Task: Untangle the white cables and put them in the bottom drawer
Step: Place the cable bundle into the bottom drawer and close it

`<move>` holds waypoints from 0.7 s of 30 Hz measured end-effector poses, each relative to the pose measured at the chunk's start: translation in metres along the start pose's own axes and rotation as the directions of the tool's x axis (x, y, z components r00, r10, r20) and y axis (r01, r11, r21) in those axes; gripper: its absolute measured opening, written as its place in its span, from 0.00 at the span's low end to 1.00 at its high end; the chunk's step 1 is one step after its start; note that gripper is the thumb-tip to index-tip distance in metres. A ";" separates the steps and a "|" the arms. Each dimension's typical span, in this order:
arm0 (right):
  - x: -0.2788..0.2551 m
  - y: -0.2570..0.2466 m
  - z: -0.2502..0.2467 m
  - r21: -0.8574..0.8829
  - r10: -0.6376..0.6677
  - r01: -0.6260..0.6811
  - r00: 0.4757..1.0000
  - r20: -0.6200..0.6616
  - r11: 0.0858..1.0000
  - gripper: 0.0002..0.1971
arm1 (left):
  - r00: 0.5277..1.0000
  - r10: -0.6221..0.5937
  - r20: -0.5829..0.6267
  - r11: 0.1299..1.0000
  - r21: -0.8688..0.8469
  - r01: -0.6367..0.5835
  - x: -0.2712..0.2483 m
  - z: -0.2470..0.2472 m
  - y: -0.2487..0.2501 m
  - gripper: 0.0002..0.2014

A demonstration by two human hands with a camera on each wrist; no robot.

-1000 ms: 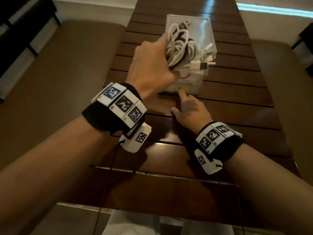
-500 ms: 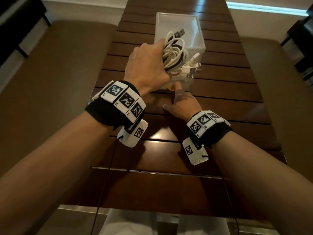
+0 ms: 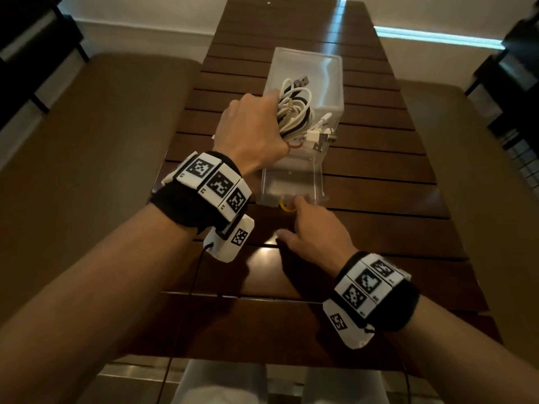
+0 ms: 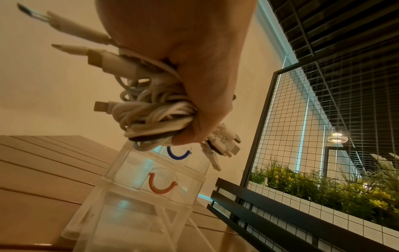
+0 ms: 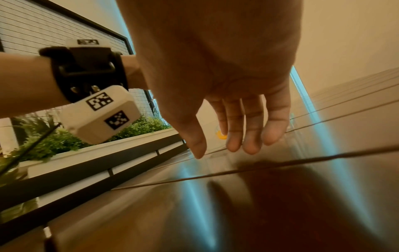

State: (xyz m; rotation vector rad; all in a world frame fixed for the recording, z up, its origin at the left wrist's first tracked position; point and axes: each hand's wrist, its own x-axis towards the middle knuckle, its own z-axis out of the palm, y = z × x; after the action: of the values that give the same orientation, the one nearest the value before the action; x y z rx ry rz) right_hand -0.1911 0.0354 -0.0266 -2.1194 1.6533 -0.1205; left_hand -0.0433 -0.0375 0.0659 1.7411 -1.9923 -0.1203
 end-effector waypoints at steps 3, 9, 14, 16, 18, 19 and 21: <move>-0.014 -0.003 0.004 -0.035 -0.022 0.023 0.999 0.030 0.999 0.26 | 1.000 0.003 -0.002 1.000 -0.002 -0.003 -0.006 -0.003 0.005 0.22; -0.034 -0.004 0.001 -0.045 -0.030 0.035 0.993 0.116 0.998 0.31 | 0.999 0.003 0.033 1.000 0.006 -0.004 -0.024 -0.009 0.024 0.23; -0.043 -0.002 -0.009 -0.102 -0.031 0.048 0.986 0.165 0.994 0.29 | 0.998 -0.004 0.068 1.000 0.008 0.003 -0.039 -0.015 0.039 0.19; -0.043 -0.005 -0.007 -0.109 -0.066 0.080 0.990 0.121 0.991 0.23 | 0.997 -0.021 0.073 1.000 -0.001 0.021 -0.044 -0.014 0.047 0.19; -0.042 -0.009 -0.005 -0.129 -0.124 0.120 0.992 -0.021 0.984 0.19 | 0.998 -0.049 0.049 0.999 -0.003 0.049 -0.046 -0.013 0.051 0.19; -0.041 -0.010 -0.005 -0.167 -0.133 0.114 0.985 -0.106 0.979 0.19 | 0.997 -0.060 0.042 0.998 0.000 0.060 -0.046 -0.012 0.052 0.18; -0.036 -0.009 -0.007 -0.230 -0.091 0.048 0.979 -0.180 0.972 0.23 | 0.997 -0.070 0.033 0.998 0.003 0.069 -0.043 -0.013 0.050 0.18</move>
State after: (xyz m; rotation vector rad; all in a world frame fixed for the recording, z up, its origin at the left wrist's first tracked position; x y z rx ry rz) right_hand -0.1960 0.0690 -0.0092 -2.4019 1.7731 -0.1688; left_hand -0.0803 0.0154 0.0834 1.8214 -1.9559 -0.1708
